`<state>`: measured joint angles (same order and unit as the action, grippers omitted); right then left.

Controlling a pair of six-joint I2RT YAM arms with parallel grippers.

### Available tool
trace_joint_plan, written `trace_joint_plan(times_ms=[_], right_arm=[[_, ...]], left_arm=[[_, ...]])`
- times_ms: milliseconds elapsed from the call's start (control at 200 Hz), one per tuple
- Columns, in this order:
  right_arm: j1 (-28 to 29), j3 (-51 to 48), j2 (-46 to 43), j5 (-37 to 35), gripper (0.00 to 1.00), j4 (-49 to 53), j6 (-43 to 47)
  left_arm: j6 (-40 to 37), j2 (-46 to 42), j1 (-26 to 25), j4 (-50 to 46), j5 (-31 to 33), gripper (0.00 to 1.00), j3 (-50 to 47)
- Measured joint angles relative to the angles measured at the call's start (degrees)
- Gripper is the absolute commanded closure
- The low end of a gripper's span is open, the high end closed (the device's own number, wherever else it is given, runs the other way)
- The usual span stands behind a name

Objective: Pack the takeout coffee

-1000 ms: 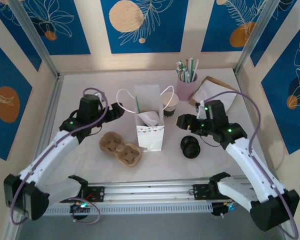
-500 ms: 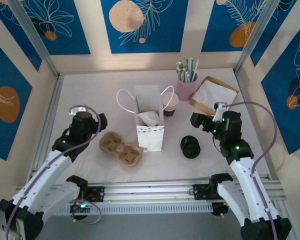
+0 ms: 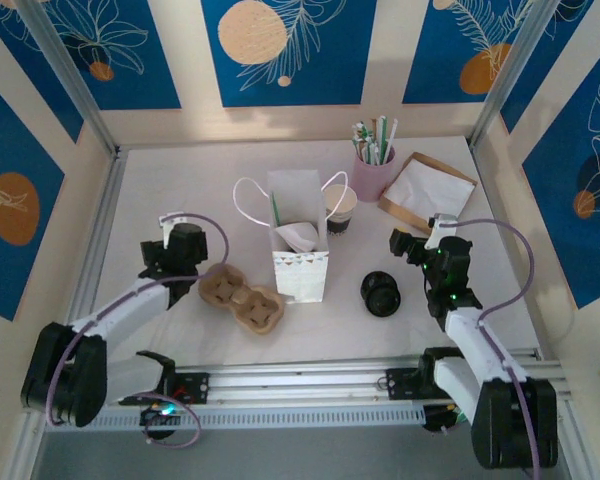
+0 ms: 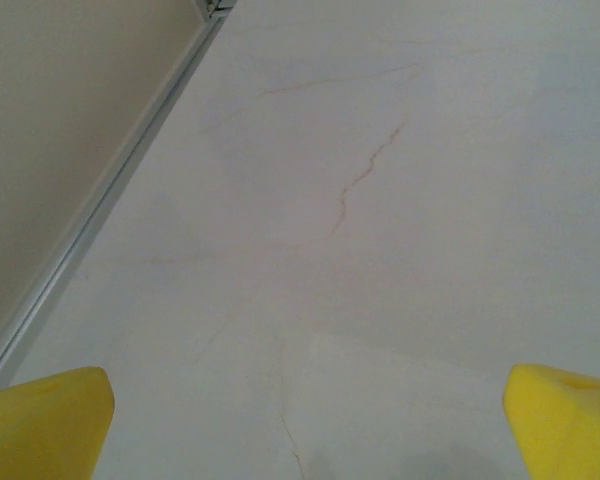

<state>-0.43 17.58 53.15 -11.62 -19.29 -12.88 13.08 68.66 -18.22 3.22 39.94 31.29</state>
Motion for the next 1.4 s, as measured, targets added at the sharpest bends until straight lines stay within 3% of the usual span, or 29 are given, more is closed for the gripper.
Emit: trace_joint_plan(times_ms=[200,465,760,1010,1395], right_arm=[[-1.9,-0.7,11.3,-0.2,0.01,-10.7,0.1],[-1.9,-0.6,25.3,1.2,0.01,-23.6,1.0],[2.4,-0.6,29.6,3.4,0.01,-32.7,6.2],[2.6,0.4,33.3,5.9,0.01,-32.9,8.4],[0.2,5.2,33.7,7.9,0.01,-27.6,8.0]], left_arm=[[-4.2,2.6,3.4,8.7,-1.0,0.00,-1.1],[-10.0,7.2,6.8,27.8,-7.9,0.00,-11.2],[-15.7,16.4,7.3,48.6,-14.9,0.00,-12.9],[-16.7,20.5,8.3,57.3,-19.6,0.00,-14.4],[-15.9,21.2,10.8,53.9,-23.0,0.00,-11.6]])
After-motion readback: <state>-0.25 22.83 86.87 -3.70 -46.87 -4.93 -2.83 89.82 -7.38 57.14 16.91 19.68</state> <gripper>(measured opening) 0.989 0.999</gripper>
